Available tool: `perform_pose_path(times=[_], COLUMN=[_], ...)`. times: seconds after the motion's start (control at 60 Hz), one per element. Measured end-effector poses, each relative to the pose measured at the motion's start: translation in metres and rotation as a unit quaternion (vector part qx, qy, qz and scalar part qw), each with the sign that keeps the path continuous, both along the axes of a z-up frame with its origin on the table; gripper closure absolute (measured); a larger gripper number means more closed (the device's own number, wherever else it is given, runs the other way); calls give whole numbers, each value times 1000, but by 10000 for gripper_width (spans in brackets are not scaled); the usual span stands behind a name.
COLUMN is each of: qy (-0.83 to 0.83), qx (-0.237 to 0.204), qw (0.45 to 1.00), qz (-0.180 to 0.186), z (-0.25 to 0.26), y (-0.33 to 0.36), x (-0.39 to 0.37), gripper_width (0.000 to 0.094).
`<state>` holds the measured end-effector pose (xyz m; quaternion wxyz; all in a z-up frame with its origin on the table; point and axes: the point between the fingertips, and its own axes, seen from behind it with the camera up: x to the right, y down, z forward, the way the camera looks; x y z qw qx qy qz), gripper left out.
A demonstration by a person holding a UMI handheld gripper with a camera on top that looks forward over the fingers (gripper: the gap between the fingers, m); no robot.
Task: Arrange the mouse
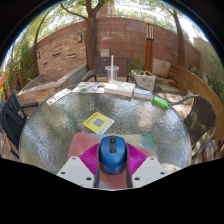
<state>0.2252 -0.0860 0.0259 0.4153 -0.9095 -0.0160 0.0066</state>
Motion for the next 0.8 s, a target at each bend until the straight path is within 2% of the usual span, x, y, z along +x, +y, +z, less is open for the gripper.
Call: perform_pose_path(times=[0.05,0.133,0.167,0.2,0.25,0.267,0.3,0.367,0.5,0.6,0.8], qy=[0,1,3,-1,-3,-3,-5,-11,-25,-36,-57], qx=[-15,-43,-38,-36,-32,-29,-23,-10,23,54,85], qw=[1000,999,999,999,999,999,999,1000,999,998,994], qz=[6,16,18,18,22,23,22,15,2,-17,-33], z=[-23,-41,-41,-38,-25,-22,-12,8,66,110,178], y=[-6,-16,-17,-18,-21,-22,-23,-30,-61,-97,-188], x=[4,5,6,8,5,4,3,3,-2,-9,-26], gripper_width=[549,457,418,337,110,72,118,71,88,84,82])
